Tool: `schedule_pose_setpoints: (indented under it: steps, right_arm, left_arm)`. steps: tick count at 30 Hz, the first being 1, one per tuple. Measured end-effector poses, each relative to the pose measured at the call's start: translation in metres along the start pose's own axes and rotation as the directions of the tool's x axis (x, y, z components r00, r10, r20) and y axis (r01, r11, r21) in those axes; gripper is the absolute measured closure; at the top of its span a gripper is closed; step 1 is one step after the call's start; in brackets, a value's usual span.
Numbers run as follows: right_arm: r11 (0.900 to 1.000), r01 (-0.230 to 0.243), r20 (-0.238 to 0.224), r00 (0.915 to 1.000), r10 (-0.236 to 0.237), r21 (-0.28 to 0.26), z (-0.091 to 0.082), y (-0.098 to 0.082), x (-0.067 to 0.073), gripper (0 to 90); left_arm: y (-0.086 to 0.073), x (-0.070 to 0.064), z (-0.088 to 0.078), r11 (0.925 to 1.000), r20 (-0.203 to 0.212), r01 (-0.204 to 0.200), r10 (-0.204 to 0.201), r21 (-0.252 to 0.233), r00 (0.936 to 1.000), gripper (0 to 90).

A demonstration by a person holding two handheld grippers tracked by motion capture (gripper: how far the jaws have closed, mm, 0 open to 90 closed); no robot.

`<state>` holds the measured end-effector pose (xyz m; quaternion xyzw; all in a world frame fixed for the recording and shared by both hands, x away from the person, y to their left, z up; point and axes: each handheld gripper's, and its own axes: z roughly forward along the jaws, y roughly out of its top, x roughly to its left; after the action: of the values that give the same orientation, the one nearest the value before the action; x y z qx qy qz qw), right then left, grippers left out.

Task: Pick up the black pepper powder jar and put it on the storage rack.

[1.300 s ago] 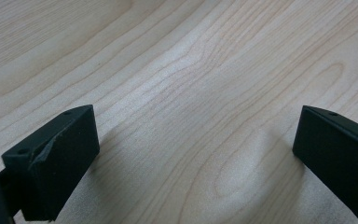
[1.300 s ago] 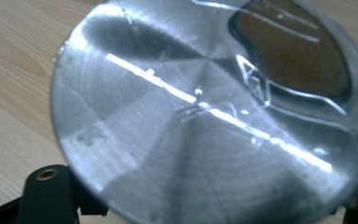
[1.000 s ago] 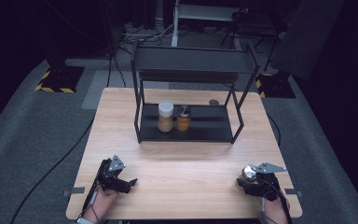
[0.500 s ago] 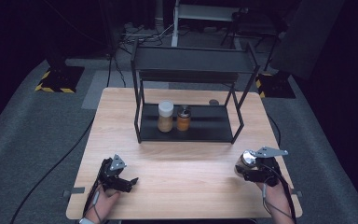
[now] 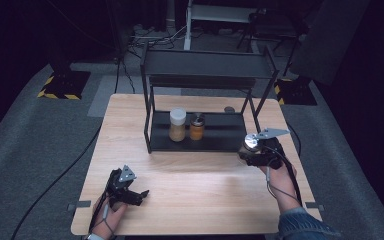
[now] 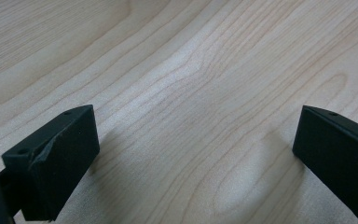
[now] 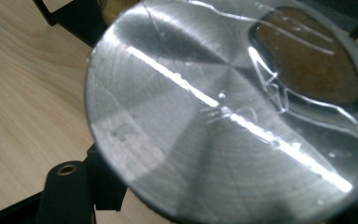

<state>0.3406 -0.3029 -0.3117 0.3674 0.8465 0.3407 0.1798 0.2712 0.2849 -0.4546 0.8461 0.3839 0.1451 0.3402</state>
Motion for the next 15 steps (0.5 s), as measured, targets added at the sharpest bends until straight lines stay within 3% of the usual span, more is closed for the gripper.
schedule_pose_setpoints:
  steps: [15]
  right_arm:
    - [0.999, 0.042, -0.017, 0.9990, -0.041, 0.031, 0.067, 0.055, -0.010, 30.0]
  left_arm:
    - [0.000, -0.001, 0.000, 1.0000, 0.004, -0.005, 0.005, 0.000, 1.0000, 0.0]
